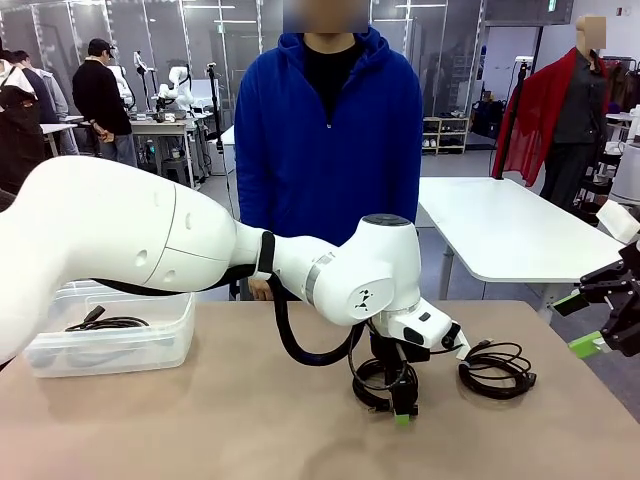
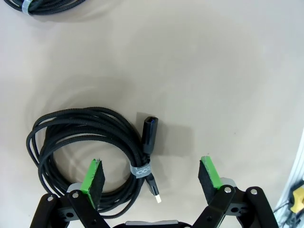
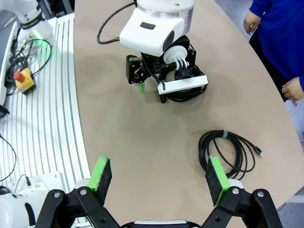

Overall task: Organize and store the cables.
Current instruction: Place the USB Extension Cable into the Organizing box.

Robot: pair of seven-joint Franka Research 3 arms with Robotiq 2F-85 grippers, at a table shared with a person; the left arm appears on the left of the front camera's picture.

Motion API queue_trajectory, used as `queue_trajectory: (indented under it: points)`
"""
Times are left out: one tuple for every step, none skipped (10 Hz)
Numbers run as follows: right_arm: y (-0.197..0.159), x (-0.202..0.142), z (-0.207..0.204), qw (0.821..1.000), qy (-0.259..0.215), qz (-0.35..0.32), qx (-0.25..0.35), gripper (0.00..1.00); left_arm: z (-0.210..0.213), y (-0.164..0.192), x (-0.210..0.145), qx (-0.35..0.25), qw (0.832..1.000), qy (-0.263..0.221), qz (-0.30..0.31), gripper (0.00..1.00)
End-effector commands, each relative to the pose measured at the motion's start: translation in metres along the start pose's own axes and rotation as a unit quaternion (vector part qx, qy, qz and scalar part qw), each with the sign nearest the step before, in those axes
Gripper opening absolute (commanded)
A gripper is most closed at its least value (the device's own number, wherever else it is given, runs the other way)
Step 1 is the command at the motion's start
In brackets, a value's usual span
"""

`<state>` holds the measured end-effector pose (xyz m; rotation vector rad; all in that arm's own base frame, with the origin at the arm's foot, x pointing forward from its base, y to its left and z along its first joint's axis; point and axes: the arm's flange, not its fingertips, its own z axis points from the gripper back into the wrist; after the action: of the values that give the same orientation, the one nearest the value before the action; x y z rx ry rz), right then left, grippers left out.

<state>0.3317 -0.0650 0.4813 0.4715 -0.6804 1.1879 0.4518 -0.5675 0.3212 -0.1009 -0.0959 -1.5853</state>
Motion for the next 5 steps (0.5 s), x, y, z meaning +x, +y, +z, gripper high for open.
queue_trajectory:
  points:
    - [0.0008, -0.0001, -0.0007, 1.000, -0.007, -0.002, 0.002, 1.00, 0.0035, 0.0048, 0.0062, -0.025, 1.000, 0.006, -0.009, 1.00]
    - [0.0008, -0.0001, -0.0007, 1.000, -0.007, -0.002, 0.002, 1.00, 0.0014, 0.0066, 0.0072, -0.033, 0.999, 0.013, -0.005, 1.00]
    - [0.0008, -0.0001, -0.0007, 1.000, -0.007, -0.002, 0.002, 1.00, -0.0007, 0.0085, 0.0076, -0.033, 0.999, 0.021, 0.008, 1.00]
    - [0.0008, -0.0001, -0.0007, 1.000, -0.007, -0.002, 0.002, 1.00, -0.0023, 0.0092, 0.0085, -0.039, 0.999, 0.019, 0.009, 1.00]
    - [0.0008, -0.0001, -0.0007, 1.000, -0.007, -0.002, 0.002, 1.00, -0.0017, 0.0090, 0.0089, -0.037, 0.999, 0.016, 0.008, 1.00]
